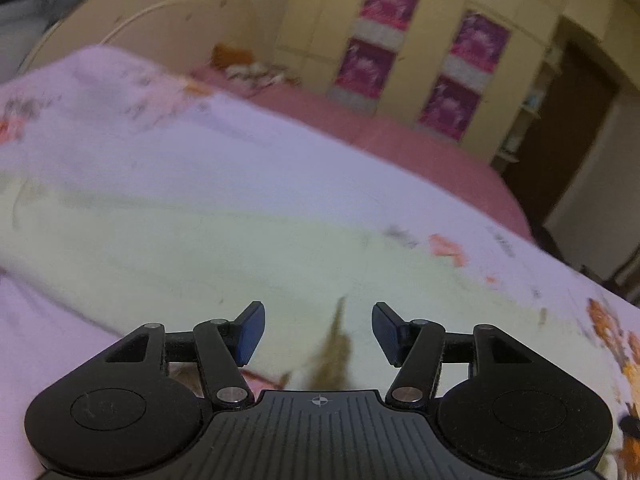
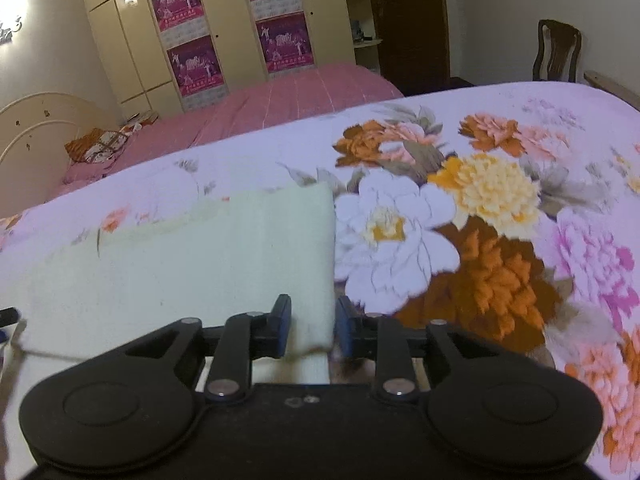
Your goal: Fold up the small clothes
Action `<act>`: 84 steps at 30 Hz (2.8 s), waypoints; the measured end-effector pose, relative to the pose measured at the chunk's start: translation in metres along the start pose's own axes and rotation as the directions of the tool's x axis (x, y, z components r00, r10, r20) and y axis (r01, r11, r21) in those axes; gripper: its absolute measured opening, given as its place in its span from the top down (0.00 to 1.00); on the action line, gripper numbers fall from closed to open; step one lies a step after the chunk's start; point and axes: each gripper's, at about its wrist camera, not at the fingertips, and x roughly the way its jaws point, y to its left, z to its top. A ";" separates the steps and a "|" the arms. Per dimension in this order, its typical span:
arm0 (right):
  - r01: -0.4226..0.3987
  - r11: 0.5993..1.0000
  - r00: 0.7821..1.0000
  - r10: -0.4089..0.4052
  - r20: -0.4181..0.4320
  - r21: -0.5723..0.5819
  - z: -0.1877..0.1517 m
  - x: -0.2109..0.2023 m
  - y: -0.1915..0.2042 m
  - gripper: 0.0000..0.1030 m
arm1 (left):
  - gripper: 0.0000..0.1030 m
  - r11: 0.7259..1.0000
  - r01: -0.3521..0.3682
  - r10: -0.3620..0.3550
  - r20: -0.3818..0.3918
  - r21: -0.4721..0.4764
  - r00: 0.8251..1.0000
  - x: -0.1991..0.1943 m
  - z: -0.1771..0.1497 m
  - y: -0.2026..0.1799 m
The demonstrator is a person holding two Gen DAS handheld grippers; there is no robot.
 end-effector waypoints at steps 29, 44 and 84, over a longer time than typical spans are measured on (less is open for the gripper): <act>-0.178 0.972 0.984 0.173 -0.047 -0.151 -0.014 -0.011 0.110 0.56 | 0.23 0.995 -0.084 0.076 -0.127 -0.056 0.989 -0.029 -0.004 0.072; -0.295 0.929 0.955 0.275 -0.114 -0.224 -0.040 -0.006 0.204 0.51 | 0.47 0.897 -0.214 0.197 -0.084 -0.388 0.977 -0.034 0.008 0.229; -0.240 0.959 0.968 0.226 -0.106 -0.152 -0.028 0.018 0.201 0.50 | 0.97 0.947 0.315 -0.312 0.065 -0.055 0.948 0.024 0.072 0.030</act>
